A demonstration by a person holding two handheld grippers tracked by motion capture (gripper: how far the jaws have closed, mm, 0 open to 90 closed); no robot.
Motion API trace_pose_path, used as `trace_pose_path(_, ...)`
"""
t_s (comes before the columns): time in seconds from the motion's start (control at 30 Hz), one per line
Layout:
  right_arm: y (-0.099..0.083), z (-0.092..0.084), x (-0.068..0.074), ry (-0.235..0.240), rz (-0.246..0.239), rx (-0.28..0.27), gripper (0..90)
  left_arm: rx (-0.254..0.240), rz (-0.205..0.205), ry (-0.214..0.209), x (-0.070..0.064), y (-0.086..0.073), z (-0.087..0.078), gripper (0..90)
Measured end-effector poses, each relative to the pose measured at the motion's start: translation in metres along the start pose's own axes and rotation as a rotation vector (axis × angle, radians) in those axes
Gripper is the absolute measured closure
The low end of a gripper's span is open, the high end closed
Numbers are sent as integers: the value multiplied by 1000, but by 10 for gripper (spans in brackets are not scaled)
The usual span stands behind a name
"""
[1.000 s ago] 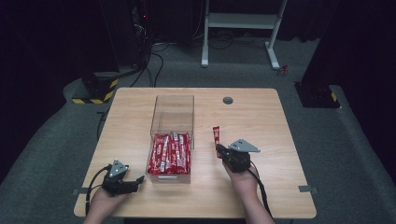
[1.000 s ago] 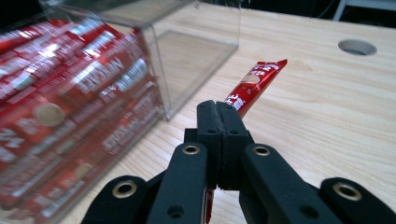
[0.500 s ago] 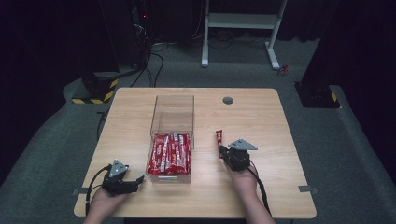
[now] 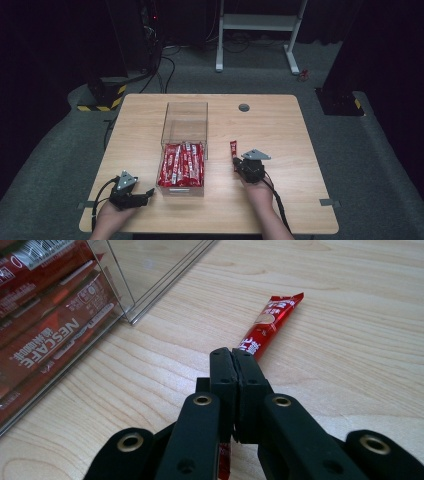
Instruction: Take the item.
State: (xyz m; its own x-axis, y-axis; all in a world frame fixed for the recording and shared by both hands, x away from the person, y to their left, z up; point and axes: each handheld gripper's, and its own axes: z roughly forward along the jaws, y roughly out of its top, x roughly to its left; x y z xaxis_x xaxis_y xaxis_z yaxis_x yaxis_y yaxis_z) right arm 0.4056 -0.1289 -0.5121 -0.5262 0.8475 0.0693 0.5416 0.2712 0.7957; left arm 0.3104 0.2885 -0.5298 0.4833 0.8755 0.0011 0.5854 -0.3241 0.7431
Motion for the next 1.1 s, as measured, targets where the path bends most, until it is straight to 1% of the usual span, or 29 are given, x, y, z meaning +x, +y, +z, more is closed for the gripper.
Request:
trace_pose_path(0.17,0,1,-1,-4,8,3,872,0,0,1,0,0,0,190)
trace_pose_path(0.23,0,2,-1,-1,17,8,838,0,1,1,0,0,0,190)
trace_pose_path(0.3,0,2,-1,-1,14,6,834,0,1,1,0,0,0,190)
trace_pose_path(0.43,2,-3,0,5,20,-18,798,0,1,1,0,0,0,190)
trace_pose_path(0.7,7,-12,4,11,-8,-62,690,0,1,1,0,0,0,190)
trace_pose_path(0.77,8,-14,5,15,-6,-64,636,0,1,1,0,0,0,190)
trace_pose_path(0.8,10,-17,6,18,-19,-65,577,0,1,0,0,0,0,190)
trace_pose_path(0.83,10,-17,6,18,-19,-65,577,0,1,0,0,0,0,190)
trace_pose_path(0.87,10,-18,6,18,-22,-66,554,0,1,0,0,0,0,190)
trace_pose_path(0.93,12,-20,8,20,-13,-69,479,0,1,0,0,0,0,190)
trace_pose_path(0.97,12,-22,8,23,-10,-79,415,0,0,0,0,0,0,190)
trace_pose_path(1.0,12,-22,8,23,-10,-79,415,0,1,-1,0,0,0,190)
trace_pose_path(1.07,13,-24,9,18,-13,-83,358,0,-2,-2,0,0,0,190)
trace_pose_path(1.1,13,-25,9,12,-16,-86,297,0,-2,-2,0,0,0,190)
